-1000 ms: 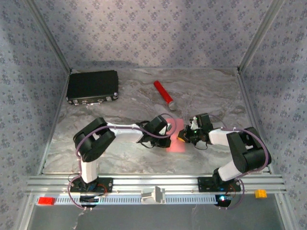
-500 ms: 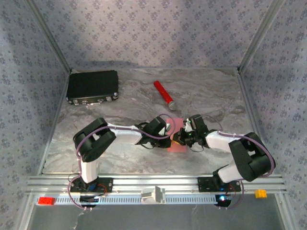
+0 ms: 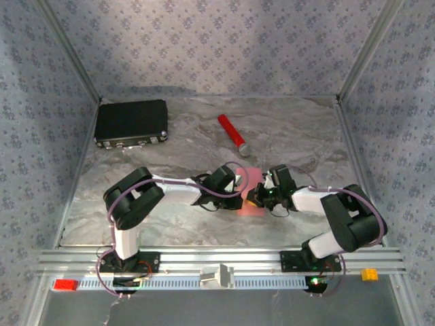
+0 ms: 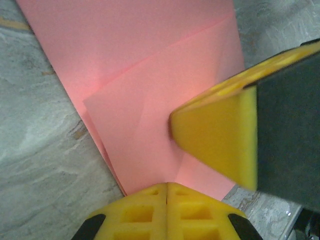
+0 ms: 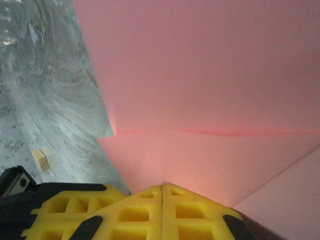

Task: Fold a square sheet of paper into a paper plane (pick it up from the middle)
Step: Fold the triangle a second time at the center of the table.

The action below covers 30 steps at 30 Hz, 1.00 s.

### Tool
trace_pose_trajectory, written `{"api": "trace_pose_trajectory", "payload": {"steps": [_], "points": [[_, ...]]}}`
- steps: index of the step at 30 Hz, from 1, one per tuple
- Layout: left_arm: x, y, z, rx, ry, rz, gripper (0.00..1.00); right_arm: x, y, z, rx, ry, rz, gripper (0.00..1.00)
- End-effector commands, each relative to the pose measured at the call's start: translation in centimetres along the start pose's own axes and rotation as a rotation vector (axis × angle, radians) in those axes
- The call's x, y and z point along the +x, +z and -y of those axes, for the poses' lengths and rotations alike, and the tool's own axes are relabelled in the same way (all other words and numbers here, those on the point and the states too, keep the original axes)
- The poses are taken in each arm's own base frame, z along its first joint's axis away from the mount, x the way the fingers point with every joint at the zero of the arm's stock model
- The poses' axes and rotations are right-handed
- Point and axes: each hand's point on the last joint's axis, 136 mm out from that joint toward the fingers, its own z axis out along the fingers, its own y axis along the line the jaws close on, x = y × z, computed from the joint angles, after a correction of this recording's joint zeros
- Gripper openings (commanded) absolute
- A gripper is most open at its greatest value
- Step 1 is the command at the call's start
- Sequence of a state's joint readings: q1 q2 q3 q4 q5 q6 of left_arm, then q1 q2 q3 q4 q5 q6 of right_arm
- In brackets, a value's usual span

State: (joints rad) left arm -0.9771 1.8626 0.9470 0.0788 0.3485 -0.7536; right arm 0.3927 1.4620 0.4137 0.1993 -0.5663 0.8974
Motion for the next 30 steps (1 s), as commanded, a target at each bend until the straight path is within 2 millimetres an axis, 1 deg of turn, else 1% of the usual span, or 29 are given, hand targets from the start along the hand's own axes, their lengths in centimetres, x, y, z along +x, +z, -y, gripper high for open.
{"api": "trace_pose_trajectory", "payload": {"steps": [1,11,18,21,23,26,30], "points": [[3.0,0.7,-3.6,-0.122,-0.045,-0.086,0.00,-0.9,-0.7,2.0,0.057,0.027,0.038,0.01],[3.1,0.8,-3.8,-0.128,-0.047,-0.089,0.00,-4.3,-2.7,3.3,0.030,0.089,0.137,0.02],[3.1,0.5,-3.6,-0.120,-0.048,-0.082,0.00,-5.3,-3.9,2.9,0.016,0.090,0.164,0.02],[3.0,0.4,-3.2,-0.099,-0.058,-0.071,0.00,-5.2,-4.6,2.5,0.023,0.076,0.178,0.03],[2.9,0.3,-2.6,-0.086,-0.055,-0.059,0.00,-5.0,-5.2,2.2,0.024,0.069,0.188,0.04],[2.2,-0.4,-0.7,-0.055,-0.037,-0.034,0.00,-4.3,-6.0,1.8,0.034,0.056,0.197,0.05],[0.3,-2.0,1.7,-0.028,0.012,0.020,0.02,-2.5,-6.7,2.1,0.061,0.070,0.195,0.07]]}}
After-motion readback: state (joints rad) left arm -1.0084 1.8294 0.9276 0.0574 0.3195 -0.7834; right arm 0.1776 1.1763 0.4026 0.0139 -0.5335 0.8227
